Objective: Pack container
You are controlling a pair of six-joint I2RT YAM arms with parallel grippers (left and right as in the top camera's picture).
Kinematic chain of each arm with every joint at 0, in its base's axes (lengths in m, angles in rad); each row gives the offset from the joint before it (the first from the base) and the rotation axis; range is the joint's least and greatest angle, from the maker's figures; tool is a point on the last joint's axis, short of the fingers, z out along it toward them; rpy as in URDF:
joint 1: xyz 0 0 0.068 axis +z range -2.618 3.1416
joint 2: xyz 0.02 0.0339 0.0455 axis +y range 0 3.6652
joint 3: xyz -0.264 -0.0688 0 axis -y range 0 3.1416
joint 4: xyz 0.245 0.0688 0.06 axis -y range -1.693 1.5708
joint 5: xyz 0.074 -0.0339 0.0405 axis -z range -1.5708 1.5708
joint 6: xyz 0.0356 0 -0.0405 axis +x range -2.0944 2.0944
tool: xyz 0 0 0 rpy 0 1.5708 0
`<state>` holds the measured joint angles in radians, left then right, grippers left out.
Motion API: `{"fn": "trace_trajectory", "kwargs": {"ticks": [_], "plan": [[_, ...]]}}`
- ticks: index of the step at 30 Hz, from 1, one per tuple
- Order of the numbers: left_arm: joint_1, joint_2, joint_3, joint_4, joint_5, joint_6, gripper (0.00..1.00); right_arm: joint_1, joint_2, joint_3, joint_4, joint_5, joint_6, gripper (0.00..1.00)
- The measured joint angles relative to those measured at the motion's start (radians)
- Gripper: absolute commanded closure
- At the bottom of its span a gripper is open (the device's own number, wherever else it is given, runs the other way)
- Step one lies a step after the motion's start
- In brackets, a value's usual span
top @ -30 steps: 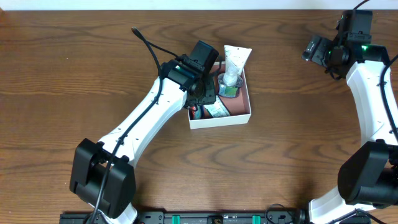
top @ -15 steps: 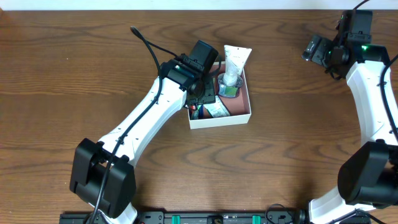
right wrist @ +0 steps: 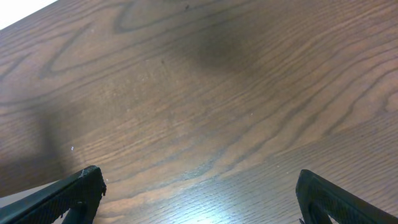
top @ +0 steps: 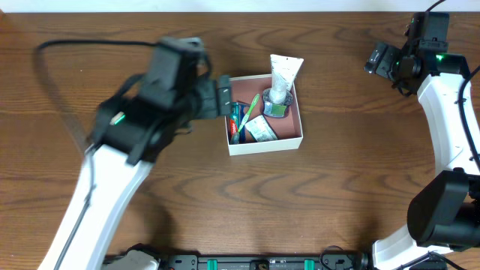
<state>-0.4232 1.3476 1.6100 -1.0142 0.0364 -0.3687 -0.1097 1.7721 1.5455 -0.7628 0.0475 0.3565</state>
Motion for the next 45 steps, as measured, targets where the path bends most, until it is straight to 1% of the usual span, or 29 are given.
{"fn": "trace_trajectory", "kwargs": {"ticks": [3, 9, 16, 20, 22, 24, 26, 29, 32, 38, 42, 45], "plan": [[0.032, -0.088, 0.0, -0.045, -0.046, 0.035, 0.02, 0.0, 0.0, 0.0, 0.0, 0.0, 0.0, 0.01], [0.1, -0.237, 0.0, -0.078, -0.196, 0.093, 0.02, 0.0, 0.0, 0.0, 0.0, 0.0, 0.0, 0.01], [0.143, -0.386, -0.012, -0.202, -0.357, 0.14, 0.02, 0.0, 0.0, 0.0, 0.0, 0.0, 0.0, 0.01], [0.186, -0.455, -0.064, -0.206, -0.415, 0.143, 0.02, 0.0, 0.0, 0.0, 0.0, 0.0, 0.0, 0.01], [0.228, -0.497, -0.108, -0.176, -0.422, 0.146, 0.02, 0.0, 0.0, 0.0, 0.0, 0.0, 0.0, 0.01], [0.281, -0.557, -0.176, -0.102, -0.412, 0.15, 0.02, 0.0, 0.0, 0.0, 0.0, 0.0, 0.0, 0.01], [0.329, -0.629, -0.266, 0.011, -0.385, 0.157, 0.02, 0.0, 0.0, 0.0, 0.001, 0.0, 0.0, 0.01], [0.388, -0.748, -0.431, 0.21, -0.327, 0.174, 0.02, 0.0, 0.0, 0.0, 0.0, 0.001, 0.0, 0.01], [0.431, -0.871, -0.645, 0.445, -0.25, 0.2, 0.02, 0.0, 0.0, 0.0, 0.001, 0.0, 0.0, 0.01], [0.454, -1.034, -1.028, 0.83, -0.128, 0.22, 0.02, 0.0, 0.0, 0.0, 0.0, 0.0, 0.0, 0.01], [0.455, -1.115, -1.236, 1.046, -0.089, 0.229, 0.02, 0.0, 0.0, 0.0, 0.0, 0.0, 0.0, 0.01], [0.457, -1.168, -1.36, 1.186, -0.062, 0.234, 0.02, 0.0, 0.0, 0.0, 0.0, 0.0, 0.0, 0.01]]}}
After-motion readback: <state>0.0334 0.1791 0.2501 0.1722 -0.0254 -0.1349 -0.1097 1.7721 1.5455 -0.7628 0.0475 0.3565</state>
